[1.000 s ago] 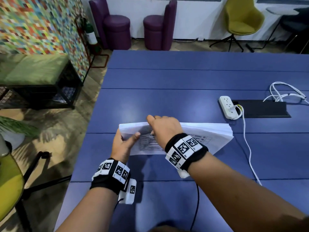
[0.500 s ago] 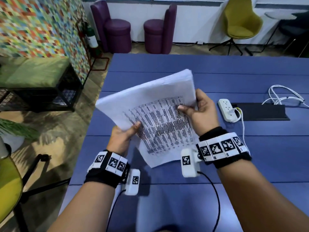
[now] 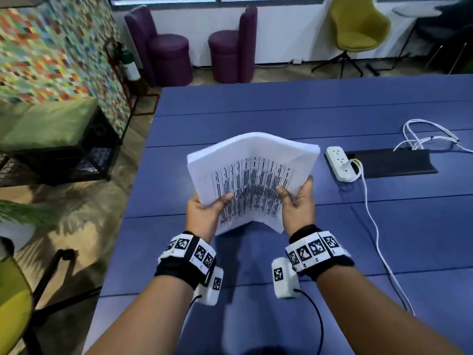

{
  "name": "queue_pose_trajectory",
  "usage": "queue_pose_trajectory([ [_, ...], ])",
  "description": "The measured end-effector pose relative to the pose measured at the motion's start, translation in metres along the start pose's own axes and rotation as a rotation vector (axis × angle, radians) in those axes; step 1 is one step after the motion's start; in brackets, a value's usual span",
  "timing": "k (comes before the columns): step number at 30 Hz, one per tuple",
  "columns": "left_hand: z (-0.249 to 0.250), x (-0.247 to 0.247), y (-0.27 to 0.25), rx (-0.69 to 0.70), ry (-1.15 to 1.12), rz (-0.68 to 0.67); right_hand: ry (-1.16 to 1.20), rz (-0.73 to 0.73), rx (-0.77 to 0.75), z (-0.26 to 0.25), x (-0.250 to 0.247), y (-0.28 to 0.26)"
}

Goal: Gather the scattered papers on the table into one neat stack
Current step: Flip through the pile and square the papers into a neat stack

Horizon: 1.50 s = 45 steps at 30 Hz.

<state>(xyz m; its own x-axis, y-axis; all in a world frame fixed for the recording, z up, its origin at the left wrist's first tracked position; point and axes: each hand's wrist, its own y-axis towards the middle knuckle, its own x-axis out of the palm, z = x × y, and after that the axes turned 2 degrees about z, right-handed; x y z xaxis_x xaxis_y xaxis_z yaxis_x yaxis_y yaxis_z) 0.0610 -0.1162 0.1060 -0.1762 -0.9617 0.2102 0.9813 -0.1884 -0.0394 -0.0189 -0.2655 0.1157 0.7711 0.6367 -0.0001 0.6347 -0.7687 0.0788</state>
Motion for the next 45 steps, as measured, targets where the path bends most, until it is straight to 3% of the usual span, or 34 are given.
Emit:
queue_pose_trajectory([
  [5, 0.004, 0.009, 0.006, 0.012, -0.013, 0.020, 0.027, 0.000, 0.015, -0.004, -0.001, 0.013],
  [13, 0.017, -0.004, 0.023, 0.063, 0.061, -0.049, -0.046, -0.030, -0.116, -0.012, -0.007, 0.016],
  [22, 0.056, 0.016, 0.022, 0.250, -0.078, 0.010, -0.237, 0.039, -0.590, -0.037, -0.005, 0.009],
  [27, 0.063, 0.025, 0.024, 0.191, -0.127, 0.121, -0.266, 0.014, -0.482, -0.040, -0.004, 0.005],
  [33, 0.066, 0.027, 0.030, 0.196, -0.120, 0.165, -0.294, 0.023, -0.499, -0.050, -0.003, 0.005],
  [37, 0.064, 0.026, 0.026, 0.264, -0.091, 0.116, -0.316, 0.077, -0.528, -0.048, -0.005, 0.006],
  [42, 0.053, 0.010, 0.025, 0.327, -0.029, -0.100, -0.250, 0.106, -0.435, -0.043, -0.006, 0.008],
  [45, 0.049, 0.008, 0.026, 0.346, 0.043, -0.126, -0.264, 0.104, -0.450, -0.043, -0.003, 0.006],
])
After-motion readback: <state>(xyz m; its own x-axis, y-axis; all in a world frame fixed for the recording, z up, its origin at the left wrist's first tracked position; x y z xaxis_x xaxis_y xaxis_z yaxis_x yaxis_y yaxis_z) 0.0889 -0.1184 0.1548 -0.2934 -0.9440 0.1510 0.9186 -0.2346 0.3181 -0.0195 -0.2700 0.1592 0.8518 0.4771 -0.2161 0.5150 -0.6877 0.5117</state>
